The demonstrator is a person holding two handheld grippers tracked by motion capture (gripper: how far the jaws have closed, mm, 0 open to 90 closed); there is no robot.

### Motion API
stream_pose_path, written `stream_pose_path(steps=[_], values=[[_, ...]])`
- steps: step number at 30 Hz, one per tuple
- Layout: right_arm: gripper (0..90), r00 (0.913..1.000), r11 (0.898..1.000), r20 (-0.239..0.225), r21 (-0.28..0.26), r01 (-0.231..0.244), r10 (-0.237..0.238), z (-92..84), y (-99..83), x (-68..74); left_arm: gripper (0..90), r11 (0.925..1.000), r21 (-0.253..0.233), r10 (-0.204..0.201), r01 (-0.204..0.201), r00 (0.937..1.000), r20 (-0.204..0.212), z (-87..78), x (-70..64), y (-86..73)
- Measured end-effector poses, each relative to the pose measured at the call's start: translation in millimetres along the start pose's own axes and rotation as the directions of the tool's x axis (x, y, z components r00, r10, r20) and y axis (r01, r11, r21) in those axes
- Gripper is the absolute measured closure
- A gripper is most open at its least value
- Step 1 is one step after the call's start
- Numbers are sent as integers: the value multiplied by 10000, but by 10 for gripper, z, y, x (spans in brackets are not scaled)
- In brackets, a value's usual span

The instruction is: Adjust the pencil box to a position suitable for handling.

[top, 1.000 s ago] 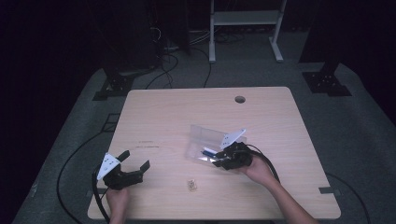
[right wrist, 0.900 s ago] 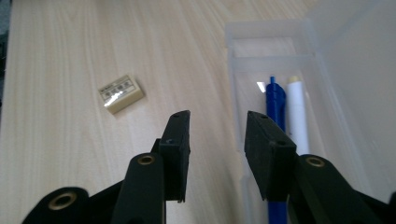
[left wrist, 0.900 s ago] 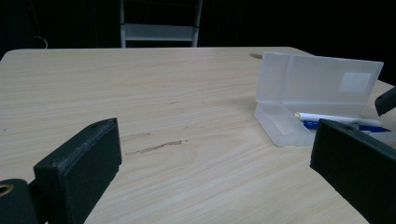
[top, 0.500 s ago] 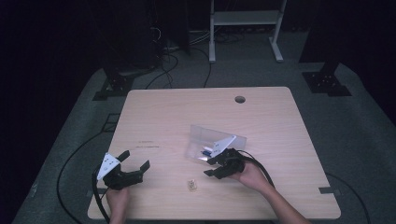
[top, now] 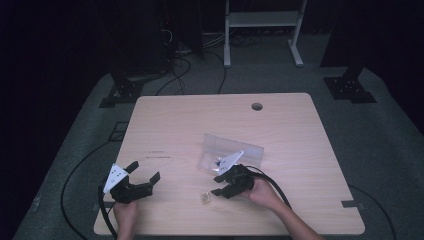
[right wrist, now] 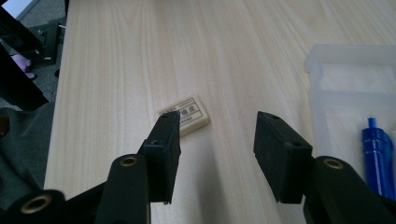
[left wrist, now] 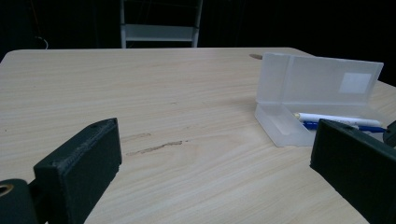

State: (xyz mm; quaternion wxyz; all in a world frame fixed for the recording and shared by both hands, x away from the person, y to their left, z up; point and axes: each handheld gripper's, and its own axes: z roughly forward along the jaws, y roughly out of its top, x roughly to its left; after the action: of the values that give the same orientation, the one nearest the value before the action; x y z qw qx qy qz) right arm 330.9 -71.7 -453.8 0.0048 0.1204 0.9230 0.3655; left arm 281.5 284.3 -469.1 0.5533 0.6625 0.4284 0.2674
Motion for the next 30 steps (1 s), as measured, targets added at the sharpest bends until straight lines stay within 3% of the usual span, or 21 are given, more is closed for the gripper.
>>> stream_pose_path(steps=[19, 30], values=[[493, 9988, 9994, -395, 159, 309, -303, 216, 61, 114, 11, 10000, -16, 15, -15, 10000, 12, -2, 0, 3], [488, 9981, 9980, -398, 409, 491, -474, 321, 78, 154, 11, 10000, -25, 24, -24, 10000, 13, -7, 0, 5]])
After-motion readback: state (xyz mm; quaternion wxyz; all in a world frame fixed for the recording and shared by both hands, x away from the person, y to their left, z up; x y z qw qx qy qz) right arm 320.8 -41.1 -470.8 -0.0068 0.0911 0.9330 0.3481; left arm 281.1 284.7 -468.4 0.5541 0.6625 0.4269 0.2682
